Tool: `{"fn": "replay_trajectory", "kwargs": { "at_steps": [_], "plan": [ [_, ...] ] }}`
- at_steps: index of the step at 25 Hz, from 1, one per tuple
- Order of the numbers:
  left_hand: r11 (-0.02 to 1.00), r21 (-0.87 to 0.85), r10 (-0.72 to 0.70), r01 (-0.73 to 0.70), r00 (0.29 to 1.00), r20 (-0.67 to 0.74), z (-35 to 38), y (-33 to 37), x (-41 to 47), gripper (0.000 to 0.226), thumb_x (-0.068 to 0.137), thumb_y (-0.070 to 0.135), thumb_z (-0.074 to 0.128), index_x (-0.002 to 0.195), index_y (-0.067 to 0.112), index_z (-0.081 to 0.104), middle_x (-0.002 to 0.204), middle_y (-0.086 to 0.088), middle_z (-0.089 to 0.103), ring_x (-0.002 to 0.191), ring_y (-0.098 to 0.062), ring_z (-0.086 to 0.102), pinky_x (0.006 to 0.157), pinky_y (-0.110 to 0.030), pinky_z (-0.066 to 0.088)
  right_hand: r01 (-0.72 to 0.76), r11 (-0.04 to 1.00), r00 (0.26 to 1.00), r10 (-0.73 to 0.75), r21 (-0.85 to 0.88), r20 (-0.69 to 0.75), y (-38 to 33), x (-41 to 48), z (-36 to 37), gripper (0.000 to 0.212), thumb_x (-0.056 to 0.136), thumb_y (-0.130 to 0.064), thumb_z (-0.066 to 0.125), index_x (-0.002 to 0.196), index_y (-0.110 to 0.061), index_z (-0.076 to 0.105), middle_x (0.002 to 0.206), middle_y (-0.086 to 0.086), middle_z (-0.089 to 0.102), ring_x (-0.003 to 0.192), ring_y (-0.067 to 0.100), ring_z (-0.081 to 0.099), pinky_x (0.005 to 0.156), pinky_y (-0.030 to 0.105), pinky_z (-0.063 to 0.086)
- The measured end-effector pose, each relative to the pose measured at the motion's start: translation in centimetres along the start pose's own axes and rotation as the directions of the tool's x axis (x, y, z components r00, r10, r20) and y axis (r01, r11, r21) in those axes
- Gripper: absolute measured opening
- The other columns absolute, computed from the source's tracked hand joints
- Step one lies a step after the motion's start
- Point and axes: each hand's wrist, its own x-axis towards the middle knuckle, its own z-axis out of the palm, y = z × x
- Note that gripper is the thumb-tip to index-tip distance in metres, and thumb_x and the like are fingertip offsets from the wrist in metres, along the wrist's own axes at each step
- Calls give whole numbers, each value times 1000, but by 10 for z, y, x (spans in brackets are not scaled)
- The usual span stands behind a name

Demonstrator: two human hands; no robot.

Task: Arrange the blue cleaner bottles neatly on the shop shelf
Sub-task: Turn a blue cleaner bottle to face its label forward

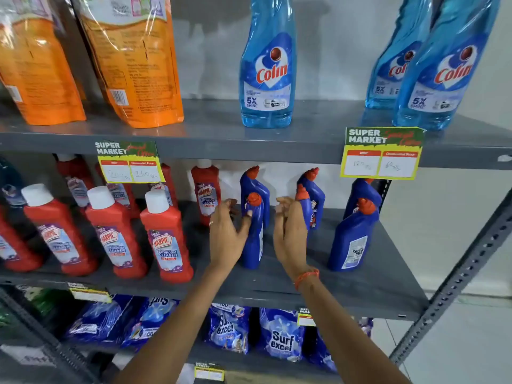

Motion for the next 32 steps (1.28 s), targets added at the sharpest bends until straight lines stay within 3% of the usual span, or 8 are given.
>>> {"fn": "replay_trajectory", "kwargs": {
  "at_steps": [5, 9, 13, 16, 22, 26, 29, 32],
  "plan": [
    [967, -52, -225, 248, 934, 276, 24, -33, 19, 48, 72, 34, 75, 108, 8, 58, 102, -3, 68, 90, -19, 64, 81, -34, 52, -176, 889, 843, 358, -422, 402, 87, -18, 45, 27, 86, -1, 46, 112, 0, 52, 110, 23, 58, 106, 33, 52, 99, 40, 39],
    [960, 16, -273, 281, 916, 296, 38, -48, 29, 55, 60, 54, 73, 98, 15, 63, 93, -8, 72, 83, -24, 67, 76, -42, 57, -282, 897, 782, 421, -341, 460, 105, -15, 58, 52, 80, 8, 44, 130, -2, 39, 131, 21, 50, 121, 34, 48, 100, 31, 36],
    [948, 120, -317, 295, 908, 274, 47, -42, 27, 48, 60, 44, 78, 94, 13, 63, 91, -8, 70, 79, -26, 67, 71, -38, 56, -349, 885, 741, 462, -308, 487, 118, -15, 62, 62, 81, 3, 40, 139, -13, 29, 138, 12, 45, 124, 27, 46, 104, 34, 38],
    [944, 97, -331, 317, 898, 291, 42, -43, 31, 37, 61, 35, 79, 88, 14, 65, 90, -7, 72, 78, -26, 67, 70, -37, 55, -453, 851, 693, 524, -267, 495, 116, -12, 56, 47, 86, -1, 42, 131, -12, 38, 119, 6, 56, 100, 18, 57, 84, 24, 46],
    [811, -331, -170, 483, 736, 656, 13, -56, 39, 40, 69, 7, 77, 105, 17, 65, 102, 2, 72, 94, -13, 68, 81, -29, 53, -552, 819, 552, 500, -157, 667, 126, 4, 25, 61, 70, 5, 72, 125, -9, 47, 109, 3, 64, 94, 13, 63, 72, 12, 53],
    [830, -344, -163, 439, 781, 602, 19, -50, 33, 49, 79, 14, 69, 125, 20, 53, 124, -3, 62, 109, -11, 61, 89, -22, 53, -510, 852, 667, 481, -122, 569, 128, 0, 23, 56, 67, -13, 80, 116, -8, 55, 108, 9, 69, 102, 25, 65, 85, 31, 52],
    [899, -253, -209, 356, 859, 468, 33, -47, 28, 61, 76, 50, 65, 129, 27, 47, 126, -6, 60, 112, -16, 60, 97, -40, 51, -417, 894, 819, 448, -165, 359, 112, -14, 30, 34, 71, -20, 77, 99, -14, 59, 91, 0, 66, 83, 18, 63, 66, 23, 47],
    [909, -212, -270, 360, 893, 359, 43, -32, 22, 64, 65, 53, 74, 117, 23, 53, 114, -3, 67, 101, -18, 65, 90, -38, 53, -332, 933, 914, 355, -136, 199, 98, -35, 39, 27, 74, -15, 72, 98, -16, 59, 85, 2, 66, 74, 17, 60, 62, 27, 42]
  ]
}}
